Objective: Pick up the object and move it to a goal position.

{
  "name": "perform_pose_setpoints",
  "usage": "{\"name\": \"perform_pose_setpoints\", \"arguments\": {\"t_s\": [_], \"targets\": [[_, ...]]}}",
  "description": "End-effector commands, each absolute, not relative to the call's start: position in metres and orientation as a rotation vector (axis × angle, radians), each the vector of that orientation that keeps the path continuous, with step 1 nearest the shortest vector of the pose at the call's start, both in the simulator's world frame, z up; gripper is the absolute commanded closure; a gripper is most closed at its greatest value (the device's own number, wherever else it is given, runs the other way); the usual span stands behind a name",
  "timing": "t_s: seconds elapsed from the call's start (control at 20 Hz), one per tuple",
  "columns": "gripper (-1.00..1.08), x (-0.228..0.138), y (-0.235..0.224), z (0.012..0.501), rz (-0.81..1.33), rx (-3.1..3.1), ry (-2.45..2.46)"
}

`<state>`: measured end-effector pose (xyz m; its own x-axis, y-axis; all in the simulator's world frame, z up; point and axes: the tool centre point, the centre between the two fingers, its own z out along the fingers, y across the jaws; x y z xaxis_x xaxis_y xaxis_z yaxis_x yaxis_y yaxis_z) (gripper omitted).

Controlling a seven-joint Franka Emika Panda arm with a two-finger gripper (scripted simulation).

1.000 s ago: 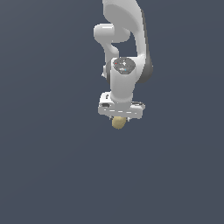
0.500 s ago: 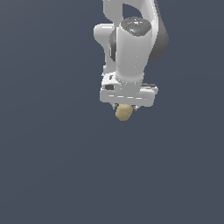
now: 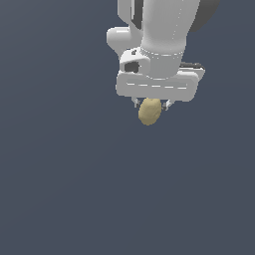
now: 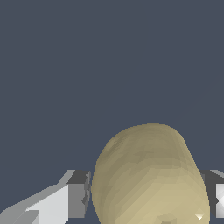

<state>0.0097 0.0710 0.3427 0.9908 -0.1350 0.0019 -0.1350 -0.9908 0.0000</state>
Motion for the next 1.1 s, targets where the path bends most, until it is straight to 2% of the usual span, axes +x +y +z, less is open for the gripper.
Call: {"name": "perform_pose_setpoints", "arguments": {"t_s": [0.0,0.5,1.05], "targets": [[1.08,0.014,0.075,0.365,0.001,3.134,-0.213],[1.08,0.027,0.085,0.422,0.000,3.134,-0.213],[1.08,0.032,0.088,0.439,0.000,3.134,-0.213]]}}
